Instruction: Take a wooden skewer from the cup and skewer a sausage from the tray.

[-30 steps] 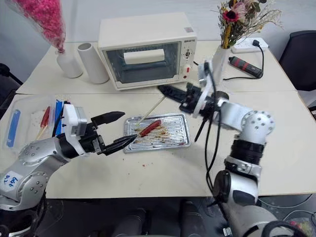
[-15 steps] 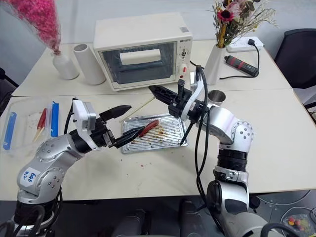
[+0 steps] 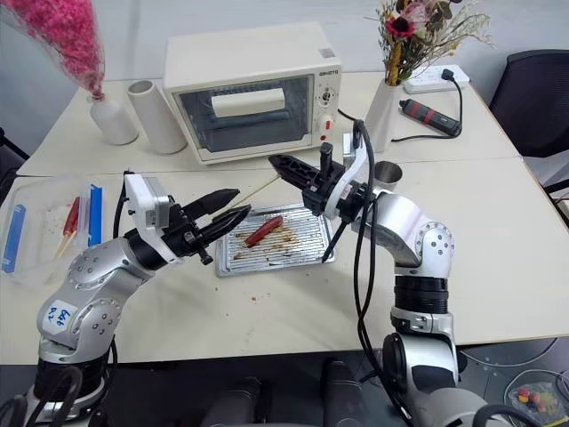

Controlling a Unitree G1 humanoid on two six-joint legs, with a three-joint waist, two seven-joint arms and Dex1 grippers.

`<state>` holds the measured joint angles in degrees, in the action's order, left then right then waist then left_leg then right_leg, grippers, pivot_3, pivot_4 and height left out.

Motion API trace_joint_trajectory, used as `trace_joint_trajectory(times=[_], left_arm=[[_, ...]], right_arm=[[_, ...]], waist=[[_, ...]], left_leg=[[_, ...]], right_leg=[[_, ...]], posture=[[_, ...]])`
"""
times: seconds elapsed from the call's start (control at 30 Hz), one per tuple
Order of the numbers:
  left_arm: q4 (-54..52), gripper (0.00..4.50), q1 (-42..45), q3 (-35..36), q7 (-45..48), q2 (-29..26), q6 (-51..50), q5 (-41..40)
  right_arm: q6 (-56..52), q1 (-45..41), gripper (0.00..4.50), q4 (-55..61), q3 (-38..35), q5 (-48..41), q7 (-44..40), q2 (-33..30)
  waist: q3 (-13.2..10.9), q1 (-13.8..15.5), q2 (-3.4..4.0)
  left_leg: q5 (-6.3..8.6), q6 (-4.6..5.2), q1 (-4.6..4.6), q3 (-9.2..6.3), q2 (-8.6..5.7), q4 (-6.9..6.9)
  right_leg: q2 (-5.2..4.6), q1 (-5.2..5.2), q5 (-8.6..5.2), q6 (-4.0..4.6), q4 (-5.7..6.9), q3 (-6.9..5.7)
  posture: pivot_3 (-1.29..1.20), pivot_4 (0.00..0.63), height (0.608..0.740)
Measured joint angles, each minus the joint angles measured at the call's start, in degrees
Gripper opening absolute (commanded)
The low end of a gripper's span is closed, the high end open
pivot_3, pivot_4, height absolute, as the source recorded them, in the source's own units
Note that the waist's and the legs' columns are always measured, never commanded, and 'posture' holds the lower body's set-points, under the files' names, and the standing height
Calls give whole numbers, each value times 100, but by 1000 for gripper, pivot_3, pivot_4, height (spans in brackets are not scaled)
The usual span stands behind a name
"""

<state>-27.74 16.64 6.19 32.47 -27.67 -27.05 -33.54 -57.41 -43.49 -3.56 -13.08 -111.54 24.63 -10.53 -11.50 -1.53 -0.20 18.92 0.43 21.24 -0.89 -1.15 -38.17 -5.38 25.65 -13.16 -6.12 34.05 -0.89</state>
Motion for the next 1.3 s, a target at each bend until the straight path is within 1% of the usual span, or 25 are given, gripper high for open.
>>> trace_joint_trajectory(times=[0.13,0.23,0.37,0.4,0.67,0.7,0.73,0.83,0.9,0.93,1.0,1.1,1.13,1.17,1.23,1.27,1.3], left_arm=[[4,1907,0,0,11,-2,0,0],[30,1363,1,1,11,-2,0,-1],[50,130,0,-12,67,-2,0,-13],[30,28,-1,-57,99,6,0,-21],[34,28,0,-49,100,1,0,-21],[34,0,0,-49,101,-4,0,-21],[46,0,-4,-21,87,-17,-1,-13],[81,0,-49,150,59,-90,-1,-8],[79,0,-170,293,55,-208,-6,-9],[73,0,-273,417,65,-293,-19,-14],[62,0,-415,583,79,-403,-42,-27],[-76,0,-908,1091,172,-751,-128,-142],[-131,0,-1166,1349,234,-890,-174,-219],[-145,0,-1349,1545,274,-974,-206,-250],[-198,0,-1641,1819,361,-1076,-267,-321],[-335,0,-1981,2031,476,-1195,-319,-407],[-416,0,-2223,2178,572,-1258,-368,-477]], right_arm=[[10,5,0,0,59,0,-34,-24],[9,23,0,0,92,0,-100,-79],[34,95,0,-3,129,0,-176,-168],[76,95,0,-9,128,-1,-187,-171],[118,97,0,-9,175,-1,-250,-212],[121,96,542,-9,194,-1,-271,-237],[121,96,756,-3,211,0,-326,-271],[129,96,1755,66,257,60,-471,-371],[104,94,2465,170,359,285,-646,-529],[51,85,2818,242,445,541,-823,-683],[-42,63,3361,337,558,892,-1081,-869],[-35,-30,3361,895,1316,2554,-2317,-1609],[166,-75,3361,1164,1812,3439,-2988,-1997],[379,-91,3361,1301,2161,4099,-3491,-2210],[860,-129,3361,1335,2708,5122,-4284,-2329],[1283,-235,3361,1223,3132,5790,-4829,-2346],[1635,-343,3361,1056,3393,6290,-5228,-2358]], waist=[[0,0,0],[0,2,0],[0,2,0],[0,1,0],[0,2,0],[0,2,0],[0,2,0],[0,-3,0],[0,-3,0],[0,0,0],[0,-1,0],[0,-10,0],[0,-9,0],[0,-3,0],[0,6,-2],[-1,-20,-7],[-2,-38,-7]], left_leg=[[0,0,0,0,0,1],[0,0,1,0,0,0],[0,0,1,0,0,1],[0,1,2,0,0,1],[0,1,1,0,0,0],[0,1,1,0,0,0],[0,1,1,0,0,0],[1,1,1,0,2,1],[1,2,1,0,3,2],[1,2,2,0,2,1],[2,3,2,1,2,1],[4,7,2,2,4,4],[6,10,1,2,4,5],[7,11,1,-1,5,5],[7,10,2,0,3,1],[7,10,-1,8,3,1],[7,10,-4,14,1,1]], right_leg=[[-1,0,0,0,-2,-1],[-2,0,0,0,-2,0],[-2,0,0,0,-4,0],[-2,0,0,0,-4,0],[-2,0,0,0,-2,0],[-2,0,0,0,-3,0],[-2,0,0,0,-3,0],[-2,0,0,0,-4,0],[-3,0,0,0,-6,-1],[-2,1,0,0,-6,-1],[-3,1,0,0,-7,1],[0,3,-1,2,-12,1],[5,4,-3,5,-17,-2],[7,3,-4,6,-19,-6],[7,3,-4,6,-30,-7],[7,4,-4,6,-30,-1],[5,4,-3,5,-29,3]], posture=[[0,150,740],[0,150,740],[0,150,740],[0,150,740],[0,150,740],[0,150,740],[0,150,740],[0,150,740],[0,150,740],[0,150,740],[0,150,740],[0,150,740],[0,150,740],[0,150,740],[0,150,740],[0,150,740],[0,150,740]])
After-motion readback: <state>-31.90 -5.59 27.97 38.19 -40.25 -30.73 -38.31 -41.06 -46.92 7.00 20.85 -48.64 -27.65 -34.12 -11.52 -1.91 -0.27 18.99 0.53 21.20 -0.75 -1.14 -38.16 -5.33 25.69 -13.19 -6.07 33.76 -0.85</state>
